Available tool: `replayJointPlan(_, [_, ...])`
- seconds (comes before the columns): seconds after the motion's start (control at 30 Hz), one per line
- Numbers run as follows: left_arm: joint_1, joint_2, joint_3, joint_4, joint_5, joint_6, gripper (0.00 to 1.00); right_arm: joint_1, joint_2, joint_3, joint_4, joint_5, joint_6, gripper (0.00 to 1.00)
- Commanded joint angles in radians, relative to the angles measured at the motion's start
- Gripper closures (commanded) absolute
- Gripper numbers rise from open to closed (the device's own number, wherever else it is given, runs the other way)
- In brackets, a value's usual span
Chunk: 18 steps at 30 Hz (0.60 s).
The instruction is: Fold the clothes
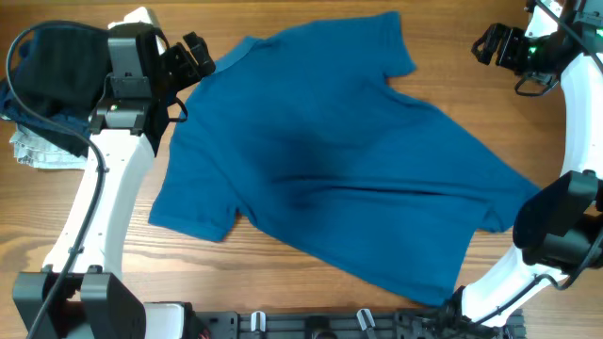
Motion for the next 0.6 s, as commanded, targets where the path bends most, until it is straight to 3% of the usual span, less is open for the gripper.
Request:
replayJointPlan(0.0, [-0.002, 0.0, 0.003, 0.0, 0.009, -0.002, 0.0, -0.002, 0.01, -0.001, 0.0, 0.006, 0.0, 0.0])
replayJointPlan(0.57, [-0.002, 0.0, 0.003, -0.023, 0.009, -0.002, 0.0, -0.002, 0.01, -0.001, 0.0, 0.006, 0.0, 0.0])
